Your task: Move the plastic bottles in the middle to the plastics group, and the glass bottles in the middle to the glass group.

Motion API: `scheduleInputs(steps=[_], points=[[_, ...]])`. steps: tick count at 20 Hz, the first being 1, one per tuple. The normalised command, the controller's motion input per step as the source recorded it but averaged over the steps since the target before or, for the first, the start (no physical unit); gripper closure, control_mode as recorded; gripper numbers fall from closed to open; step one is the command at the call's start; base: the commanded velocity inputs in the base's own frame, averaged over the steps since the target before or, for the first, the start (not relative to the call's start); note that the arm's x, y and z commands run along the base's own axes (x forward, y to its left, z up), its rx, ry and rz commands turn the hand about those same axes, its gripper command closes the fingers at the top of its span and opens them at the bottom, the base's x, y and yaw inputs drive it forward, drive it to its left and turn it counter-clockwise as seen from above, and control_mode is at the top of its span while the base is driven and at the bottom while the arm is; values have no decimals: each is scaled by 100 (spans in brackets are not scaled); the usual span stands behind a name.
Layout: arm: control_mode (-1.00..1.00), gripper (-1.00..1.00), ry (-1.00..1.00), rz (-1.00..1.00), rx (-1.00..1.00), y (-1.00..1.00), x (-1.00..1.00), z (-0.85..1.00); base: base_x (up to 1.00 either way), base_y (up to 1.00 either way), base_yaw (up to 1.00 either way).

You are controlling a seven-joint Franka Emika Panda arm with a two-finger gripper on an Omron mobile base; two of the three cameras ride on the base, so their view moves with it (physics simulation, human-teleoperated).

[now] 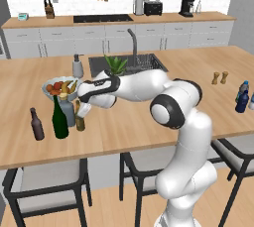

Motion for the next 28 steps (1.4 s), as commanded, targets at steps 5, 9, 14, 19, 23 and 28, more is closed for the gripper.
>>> scheduleInputs(steps=[5, 9, 14, 19, 23, 28], points=[[-100, -100, 0, -1, 0, -11, -16, 15, 0, 0, 0], [-100, -100, 0, -3, 0, -16, -27, 24, 0, 0, 0], [-100, -100, 0, -5, 0, -19, -29, 26, 0, 0, 0], [-100, -100, 1, -9, 0, -32, -39, 23, 0, 0, 0], [-100, -100, 3, -14, 1, -49, -43, 13, 0, 0, 0], [-100, -100, 2, -18, 3, -52, -54, 22, 0, 0, 0]])
